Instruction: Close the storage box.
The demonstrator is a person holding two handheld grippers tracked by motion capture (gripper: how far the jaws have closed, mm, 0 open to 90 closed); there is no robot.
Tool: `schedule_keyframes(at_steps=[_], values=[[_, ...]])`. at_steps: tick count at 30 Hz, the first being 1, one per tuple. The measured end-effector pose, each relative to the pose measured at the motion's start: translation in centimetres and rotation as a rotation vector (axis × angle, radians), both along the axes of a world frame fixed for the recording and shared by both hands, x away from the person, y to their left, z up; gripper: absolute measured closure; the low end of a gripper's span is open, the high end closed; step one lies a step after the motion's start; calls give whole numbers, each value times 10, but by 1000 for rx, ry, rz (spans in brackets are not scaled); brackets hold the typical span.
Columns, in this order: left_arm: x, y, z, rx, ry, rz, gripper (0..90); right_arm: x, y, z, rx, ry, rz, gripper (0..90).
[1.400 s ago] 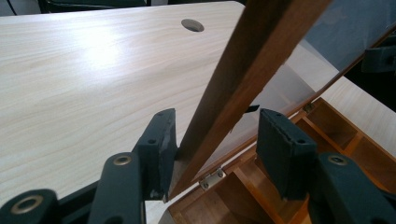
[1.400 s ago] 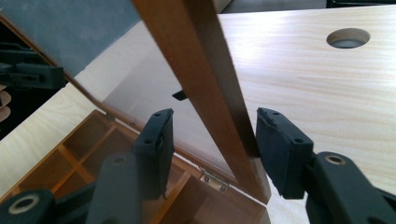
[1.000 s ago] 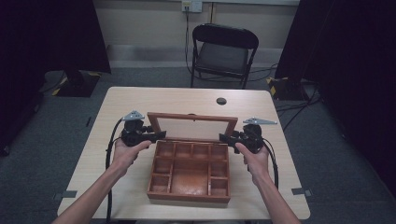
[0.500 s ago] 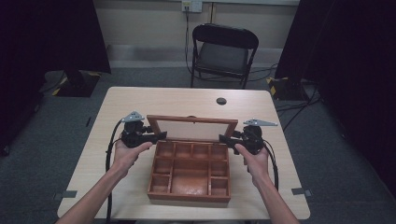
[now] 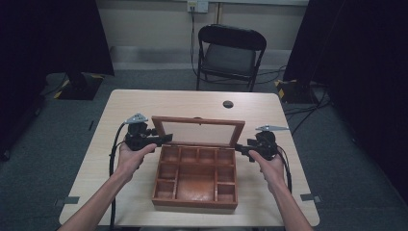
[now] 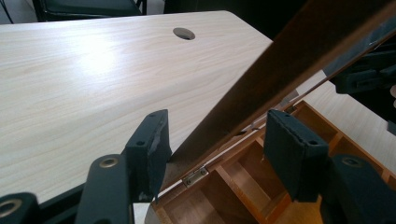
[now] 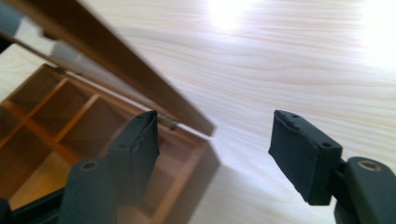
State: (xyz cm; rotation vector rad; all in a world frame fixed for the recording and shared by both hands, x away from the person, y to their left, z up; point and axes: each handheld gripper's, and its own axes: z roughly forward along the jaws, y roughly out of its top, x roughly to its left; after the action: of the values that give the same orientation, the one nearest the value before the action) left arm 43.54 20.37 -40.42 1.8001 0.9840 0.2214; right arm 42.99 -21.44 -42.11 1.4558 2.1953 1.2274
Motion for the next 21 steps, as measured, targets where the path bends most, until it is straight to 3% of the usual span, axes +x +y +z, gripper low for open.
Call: schedule_keyframes(at_steps=[4, 5, 12, 18, 21], values=[[0, 0, 2, 3, -11, -2, 404, 1, -9, 3, 1, -21, -41, 328], [-1, 0, 2, -12, -4, -9, 401, 0, -11, 5, 1, -31, -39, 327], [-3, 0, 4, -8, -14, -16, 378, 1, -14, 11, 21, -54, -59, 326], [-10, 0, 6, 4, -22, -28, 322, 2, -15, 22, 25, -81, -70, 310], [-11, 0, 6, 24, -17, -26, 237, 2, -14, 33, 68, -83, -52, 326]])
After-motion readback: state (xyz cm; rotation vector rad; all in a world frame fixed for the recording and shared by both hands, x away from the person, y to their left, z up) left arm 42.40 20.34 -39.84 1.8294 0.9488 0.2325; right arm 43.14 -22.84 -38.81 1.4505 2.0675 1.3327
